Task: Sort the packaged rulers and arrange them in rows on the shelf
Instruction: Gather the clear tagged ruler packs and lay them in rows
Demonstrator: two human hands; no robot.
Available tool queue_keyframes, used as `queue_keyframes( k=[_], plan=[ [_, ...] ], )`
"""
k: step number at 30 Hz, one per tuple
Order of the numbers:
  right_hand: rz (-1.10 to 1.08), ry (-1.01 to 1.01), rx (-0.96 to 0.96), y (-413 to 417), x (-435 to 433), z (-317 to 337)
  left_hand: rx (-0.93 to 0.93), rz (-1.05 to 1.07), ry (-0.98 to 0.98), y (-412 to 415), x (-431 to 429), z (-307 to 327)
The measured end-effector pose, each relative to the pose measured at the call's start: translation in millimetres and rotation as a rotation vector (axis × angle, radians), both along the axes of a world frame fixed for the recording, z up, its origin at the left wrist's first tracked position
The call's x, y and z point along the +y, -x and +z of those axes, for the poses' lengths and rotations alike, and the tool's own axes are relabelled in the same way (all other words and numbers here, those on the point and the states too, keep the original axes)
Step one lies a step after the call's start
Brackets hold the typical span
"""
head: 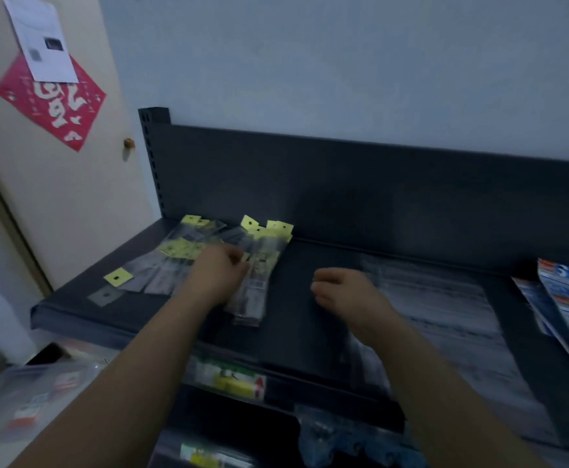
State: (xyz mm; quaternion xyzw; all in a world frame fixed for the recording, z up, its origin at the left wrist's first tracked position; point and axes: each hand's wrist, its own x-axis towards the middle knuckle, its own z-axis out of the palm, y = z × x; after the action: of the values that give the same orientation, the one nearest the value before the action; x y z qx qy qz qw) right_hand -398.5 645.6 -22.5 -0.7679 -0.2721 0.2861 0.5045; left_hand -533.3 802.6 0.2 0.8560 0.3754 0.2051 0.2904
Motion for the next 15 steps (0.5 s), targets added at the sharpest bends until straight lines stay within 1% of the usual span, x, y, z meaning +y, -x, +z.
queue_keyframes(
  k=[2, 4, 6, 9, 12, 15],
  plan=[
    [-0.056, -0.028, 0.146, 6.2, 31.1, 1.8, 0.060, -0.025, 0.066, -8.3, 18.9, -1.5],
    [-0.117, -0.060, 0.225, 11.8, 56.1, 6.5, 0.061, -0.078, 0.190, -17.4, 34.5, -4.2],
    [-0.140, -0.091, 0.304, 17.0, 74.2, 11.6, 0.062, -0.148, 0.271, -26.6, 47.9, -7.8],
    [-0.168, -0.079, 0.326, 21.1, 91.0, 12.8, 0.085, -0.226, 0.361, -32.7, 60.1, -9.2],
    [-0.241, -0.081, 0.345, 19.3, 97.8, 10.2, 0.043, -0.300, 0.434, -33.7, 62.2, -10.9],
    [-0.251, -0.068, 0.325, 22.0, 103.2, 9.3, 0.008, -0.349, 0.512, -29.9, 58.0, -12.0]
  ],
)
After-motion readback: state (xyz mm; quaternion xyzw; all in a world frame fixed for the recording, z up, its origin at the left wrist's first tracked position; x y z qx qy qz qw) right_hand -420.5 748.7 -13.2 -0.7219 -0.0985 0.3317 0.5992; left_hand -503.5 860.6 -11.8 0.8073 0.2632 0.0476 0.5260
